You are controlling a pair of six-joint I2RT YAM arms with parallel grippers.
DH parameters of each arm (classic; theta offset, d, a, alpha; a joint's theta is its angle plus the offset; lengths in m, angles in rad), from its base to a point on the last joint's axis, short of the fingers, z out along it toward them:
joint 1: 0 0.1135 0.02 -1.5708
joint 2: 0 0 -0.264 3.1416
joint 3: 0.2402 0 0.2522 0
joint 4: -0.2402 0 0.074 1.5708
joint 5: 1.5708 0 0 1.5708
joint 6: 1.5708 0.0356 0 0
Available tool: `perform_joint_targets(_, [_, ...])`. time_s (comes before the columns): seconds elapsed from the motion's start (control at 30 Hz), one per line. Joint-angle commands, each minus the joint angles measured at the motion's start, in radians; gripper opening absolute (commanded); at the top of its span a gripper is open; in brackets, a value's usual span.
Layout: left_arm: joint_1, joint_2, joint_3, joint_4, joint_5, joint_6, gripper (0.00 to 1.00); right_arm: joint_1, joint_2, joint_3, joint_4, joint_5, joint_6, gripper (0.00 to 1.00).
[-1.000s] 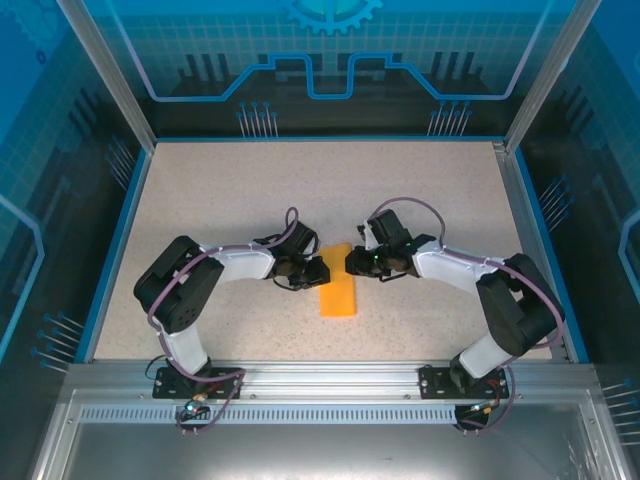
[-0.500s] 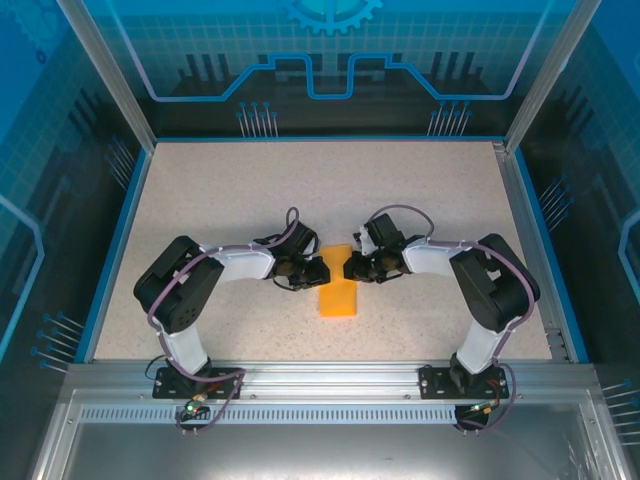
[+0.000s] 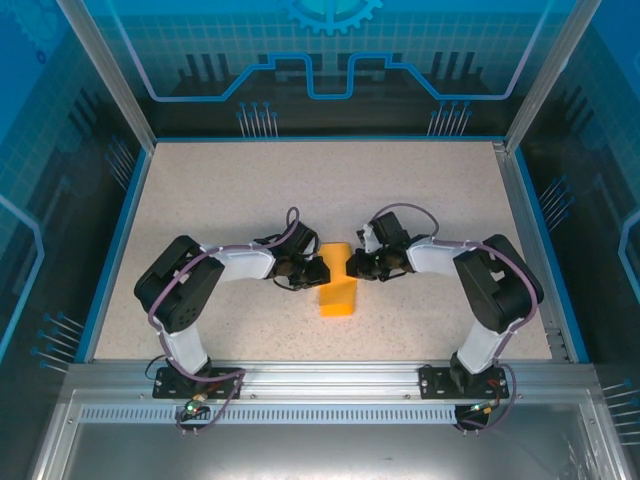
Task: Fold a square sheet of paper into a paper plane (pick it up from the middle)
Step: Fold the square sheet of paper in half at the center of the table.
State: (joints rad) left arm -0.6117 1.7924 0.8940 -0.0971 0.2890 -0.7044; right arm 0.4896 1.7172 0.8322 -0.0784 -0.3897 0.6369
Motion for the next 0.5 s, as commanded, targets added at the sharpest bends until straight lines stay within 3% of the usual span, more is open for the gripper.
perform_joint_targets(0.0, [-0.007, 0.072, -0.033, -0.082, -0.062, 0.024, 0.17, -0.013, -0.031, 0.022, 0.024, 0.000, 0.029, 0.13])
perform_joint_targets(0.47, [-0.007, 0.068, -0.027, -0.107, -0.072, 0.034, 0.18, -0.028, 0.109, 0.042, 0.027, 0.028, 0.017, 0.14])
